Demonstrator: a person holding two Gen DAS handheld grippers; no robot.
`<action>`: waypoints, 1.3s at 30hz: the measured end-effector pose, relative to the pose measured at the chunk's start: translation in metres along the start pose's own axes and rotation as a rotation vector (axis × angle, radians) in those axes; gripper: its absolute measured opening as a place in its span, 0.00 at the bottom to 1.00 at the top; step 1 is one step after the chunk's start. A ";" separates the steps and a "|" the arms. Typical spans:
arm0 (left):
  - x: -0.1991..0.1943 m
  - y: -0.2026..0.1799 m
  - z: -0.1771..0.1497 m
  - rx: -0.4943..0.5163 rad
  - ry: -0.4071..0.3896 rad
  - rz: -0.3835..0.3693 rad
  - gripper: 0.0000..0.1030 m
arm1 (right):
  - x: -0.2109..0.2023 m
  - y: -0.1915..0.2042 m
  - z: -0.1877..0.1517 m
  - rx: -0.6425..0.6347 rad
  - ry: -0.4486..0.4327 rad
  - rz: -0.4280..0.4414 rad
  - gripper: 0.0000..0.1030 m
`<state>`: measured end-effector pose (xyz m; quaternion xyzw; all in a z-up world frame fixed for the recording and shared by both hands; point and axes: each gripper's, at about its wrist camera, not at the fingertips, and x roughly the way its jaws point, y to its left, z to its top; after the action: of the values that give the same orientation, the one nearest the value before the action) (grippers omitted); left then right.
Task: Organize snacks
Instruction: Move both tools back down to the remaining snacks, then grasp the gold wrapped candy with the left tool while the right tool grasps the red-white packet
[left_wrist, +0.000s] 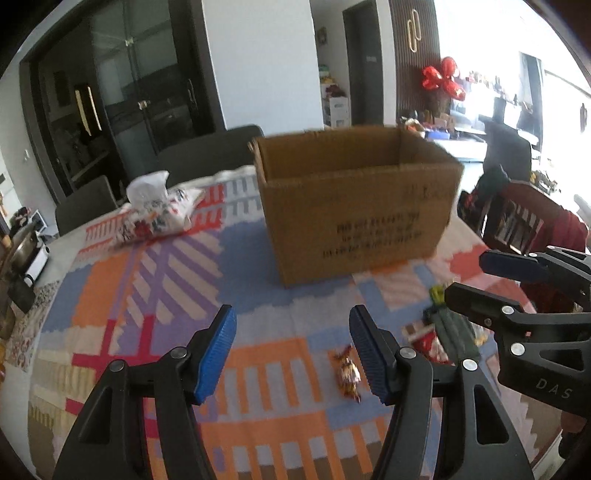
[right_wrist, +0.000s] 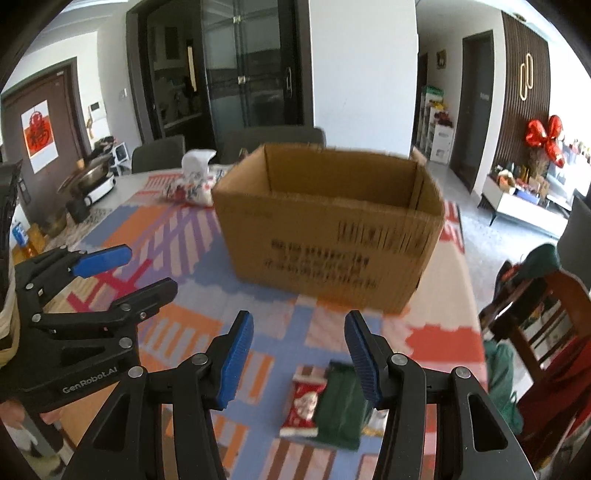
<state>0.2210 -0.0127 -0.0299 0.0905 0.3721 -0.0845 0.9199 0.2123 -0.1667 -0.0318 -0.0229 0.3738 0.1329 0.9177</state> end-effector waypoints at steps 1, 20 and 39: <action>0.003 -0.001 -0.004 0.001 0.009 -0.005 0.61 | 0.003 0.001 -0.004 0.004 0.011 0.005 0.48; 0.061 -0.023 -0.045 0.017 0.160 -0.089 0.49 | 0.055 -0.008 -0.060 0.093 0.185 0.062 0.28; 0.091 -0.030 -0.043 -0.051 0.269 -0.124 0.22 | 0.082 -0.017 -0.066 0.140 0.296 0.106 0.24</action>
<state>0.2500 -0.0394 -0.1266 0.0544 0.4988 -0.1189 0.8568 0.2283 -0.1741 -0.1371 0.0417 0.5137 0.1497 0.8438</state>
